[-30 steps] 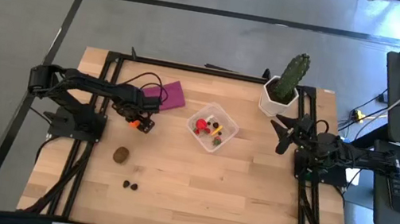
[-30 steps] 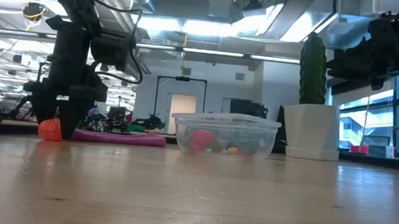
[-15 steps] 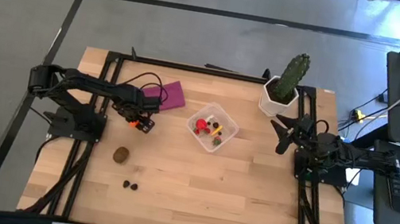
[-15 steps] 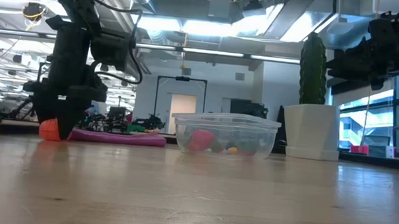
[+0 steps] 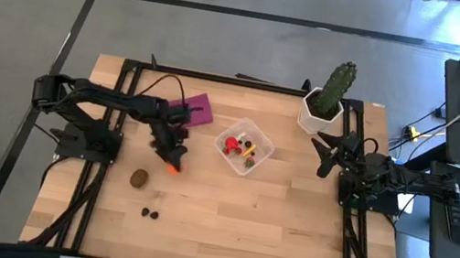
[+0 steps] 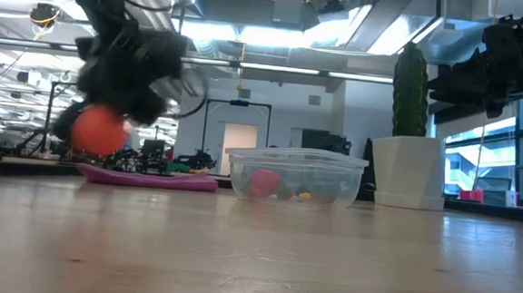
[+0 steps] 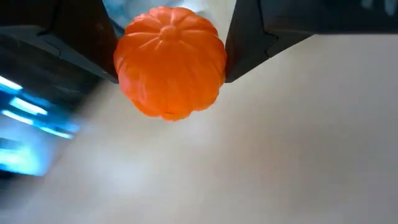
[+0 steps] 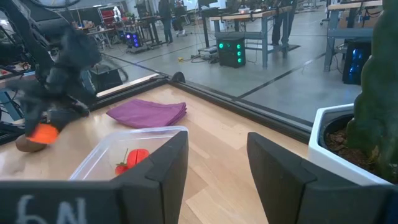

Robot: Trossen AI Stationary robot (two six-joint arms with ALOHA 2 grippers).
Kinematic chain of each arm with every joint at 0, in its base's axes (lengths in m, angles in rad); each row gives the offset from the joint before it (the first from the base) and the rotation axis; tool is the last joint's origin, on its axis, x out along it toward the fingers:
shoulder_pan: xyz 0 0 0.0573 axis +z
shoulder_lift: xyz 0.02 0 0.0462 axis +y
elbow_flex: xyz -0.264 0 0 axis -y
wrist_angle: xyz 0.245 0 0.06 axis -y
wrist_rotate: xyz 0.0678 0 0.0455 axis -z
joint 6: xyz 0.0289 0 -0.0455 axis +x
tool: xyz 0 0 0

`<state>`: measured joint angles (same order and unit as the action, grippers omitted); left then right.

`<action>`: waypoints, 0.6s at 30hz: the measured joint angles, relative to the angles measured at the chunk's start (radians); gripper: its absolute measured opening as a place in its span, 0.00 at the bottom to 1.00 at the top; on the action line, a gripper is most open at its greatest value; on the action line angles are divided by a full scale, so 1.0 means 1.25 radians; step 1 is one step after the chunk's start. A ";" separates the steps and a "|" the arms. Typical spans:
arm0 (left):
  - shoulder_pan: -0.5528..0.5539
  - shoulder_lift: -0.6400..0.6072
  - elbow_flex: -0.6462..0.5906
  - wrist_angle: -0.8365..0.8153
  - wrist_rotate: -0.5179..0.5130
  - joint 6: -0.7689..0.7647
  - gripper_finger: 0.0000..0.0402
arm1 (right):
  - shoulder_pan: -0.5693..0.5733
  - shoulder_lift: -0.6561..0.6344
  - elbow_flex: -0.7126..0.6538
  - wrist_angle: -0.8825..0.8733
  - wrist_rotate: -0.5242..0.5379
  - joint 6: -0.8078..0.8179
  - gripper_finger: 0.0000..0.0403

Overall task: Pick and placing Produce into tupperware
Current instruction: Put the orange pumpkin into the transparent container

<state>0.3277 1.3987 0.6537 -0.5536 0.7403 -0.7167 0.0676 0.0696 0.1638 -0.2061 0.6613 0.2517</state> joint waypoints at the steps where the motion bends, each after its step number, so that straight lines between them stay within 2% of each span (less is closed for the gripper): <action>1: -0.004 0.000 0.000 0.083 0.047 -0.023 0.63 | 0.000 0.000 0.000 0.000 0.000 0.000 0.42; 3: -0.015 0.000 0.000 0.281 0.084 -0.084 0.63 | 0.000 0.000 0.000 0.000 0.000 0.001 0.42; 5: -0.023 0.000 0.000 0.524 0.072 -0.122 0.63 | 0.000 0.000 0.000 0.000 0.000 0.001 0.42; 8: -0.030 0.003 0.001 0.851 -0.042 -0.148 0.62 | 0.000 0.000 0.000 0.000 0.000 0.001 0.42; 10: -0.029 0.003 0.013 0.952 -0.149 -0.129 0.62 | 0.000 0.000 0.000 0.001 0.000 0.001 0.42; 13: -0.032 0.004 0.071 0.904 -0.273 0.002 0.62 | 0.000 0.000 0.000 0.008 0.000 0.001 0.42; 18: -0.048 0.061 0.241 0.567 -0.414 0.171 0.62 | 0.000 0.000 0.000 0.020 0.000 0.001 0.42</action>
<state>0.2680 1.4743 0.9546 0.1551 0.2222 -0.5032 0.0675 0.0692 0.1638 -0.1811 0.6615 0.2527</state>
